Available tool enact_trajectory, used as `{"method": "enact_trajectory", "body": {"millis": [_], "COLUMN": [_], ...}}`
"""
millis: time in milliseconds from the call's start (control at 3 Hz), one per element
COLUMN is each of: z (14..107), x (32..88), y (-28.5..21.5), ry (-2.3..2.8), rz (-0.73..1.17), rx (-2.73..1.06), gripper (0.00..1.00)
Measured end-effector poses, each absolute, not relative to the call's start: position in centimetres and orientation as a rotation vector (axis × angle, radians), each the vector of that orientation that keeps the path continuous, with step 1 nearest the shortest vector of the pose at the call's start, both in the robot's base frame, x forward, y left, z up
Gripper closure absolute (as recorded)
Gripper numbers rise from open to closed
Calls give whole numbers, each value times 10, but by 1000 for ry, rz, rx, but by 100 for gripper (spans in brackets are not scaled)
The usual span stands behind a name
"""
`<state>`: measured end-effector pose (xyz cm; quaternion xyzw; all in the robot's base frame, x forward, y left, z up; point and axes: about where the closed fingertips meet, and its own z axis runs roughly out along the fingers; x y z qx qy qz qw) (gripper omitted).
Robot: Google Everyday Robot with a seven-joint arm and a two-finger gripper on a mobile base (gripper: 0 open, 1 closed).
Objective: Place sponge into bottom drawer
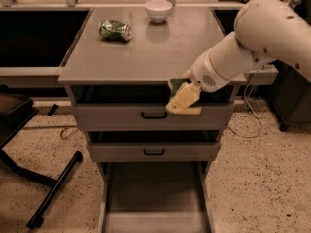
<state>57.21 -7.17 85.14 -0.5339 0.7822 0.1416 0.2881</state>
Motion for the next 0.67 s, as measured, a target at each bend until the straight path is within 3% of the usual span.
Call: {"method": "enact_trajectory", "body": {"millis": [333,667], "z": [818,819], "x": [527,527], "y": [-61,-60], "ry": [2122,2121], "rz": [393,393], "rx": [-1387,-1387], "gripper": [100,100]}}
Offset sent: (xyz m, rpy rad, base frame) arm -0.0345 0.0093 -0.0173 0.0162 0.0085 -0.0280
